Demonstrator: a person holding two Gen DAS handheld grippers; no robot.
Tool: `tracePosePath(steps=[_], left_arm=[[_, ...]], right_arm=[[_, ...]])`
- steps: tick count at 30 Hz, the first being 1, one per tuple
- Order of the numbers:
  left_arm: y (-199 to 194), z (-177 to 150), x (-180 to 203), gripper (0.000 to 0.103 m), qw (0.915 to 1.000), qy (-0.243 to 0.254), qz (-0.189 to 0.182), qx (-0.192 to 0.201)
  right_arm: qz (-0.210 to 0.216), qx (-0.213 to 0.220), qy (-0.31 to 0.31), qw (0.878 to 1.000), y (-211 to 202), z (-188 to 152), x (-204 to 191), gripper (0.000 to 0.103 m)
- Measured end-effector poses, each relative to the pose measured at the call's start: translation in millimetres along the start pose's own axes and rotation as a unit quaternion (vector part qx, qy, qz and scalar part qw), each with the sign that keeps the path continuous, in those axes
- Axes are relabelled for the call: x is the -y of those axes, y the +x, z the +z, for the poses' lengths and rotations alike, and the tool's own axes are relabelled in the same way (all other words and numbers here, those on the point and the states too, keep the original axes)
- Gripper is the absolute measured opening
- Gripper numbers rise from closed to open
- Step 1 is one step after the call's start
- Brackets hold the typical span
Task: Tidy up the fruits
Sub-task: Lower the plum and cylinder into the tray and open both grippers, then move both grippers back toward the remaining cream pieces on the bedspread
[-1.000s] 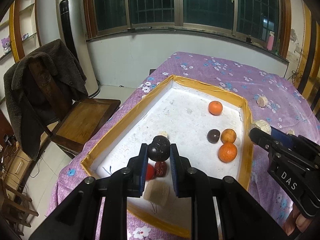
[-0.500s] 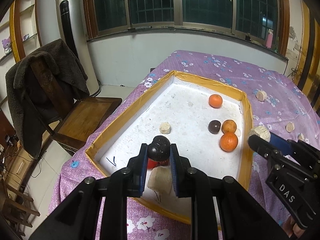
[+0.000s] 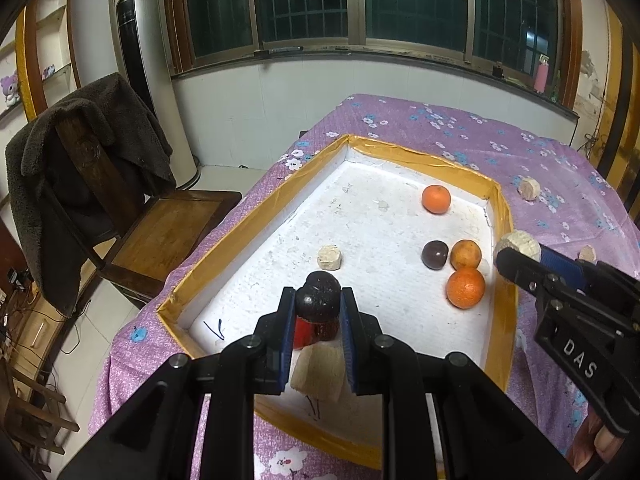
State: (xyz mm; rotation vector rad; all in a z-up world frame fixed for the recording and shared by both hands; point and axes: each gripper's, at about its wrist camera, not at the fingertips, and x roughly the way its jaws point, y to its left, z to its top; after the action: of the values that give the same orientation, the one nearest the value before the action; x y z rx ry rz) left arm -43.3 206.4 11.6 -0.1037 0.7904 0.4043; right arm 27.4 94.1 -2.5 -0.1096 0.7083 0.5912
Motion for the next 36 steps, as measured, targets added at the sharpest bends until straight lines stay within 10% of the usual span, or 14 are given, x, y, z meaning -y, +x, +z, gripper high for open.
tracePosePath(steps=[32, 35, 36], left_arm=[[36, 11, -1, 0.022, 0.9995, -0.001, 0.006, -0.033], [35, 11, -4, 0.051, 0.9992, -0.010, 0.004, -0.038], [32, 10, -6, 0.068, 0.9992, -0.017, 0.003, -0.037]], right_arm=[[-0.023, -0.047, 0.014, 0.999, 68, 30, 16, 0.032], [-0.026, -0.039, 0.016, 0.999, 64, 31, 17, 0.051], [-0.025, -0.035, 0.018, 0.999, 61, 32, 17, 0.072]])
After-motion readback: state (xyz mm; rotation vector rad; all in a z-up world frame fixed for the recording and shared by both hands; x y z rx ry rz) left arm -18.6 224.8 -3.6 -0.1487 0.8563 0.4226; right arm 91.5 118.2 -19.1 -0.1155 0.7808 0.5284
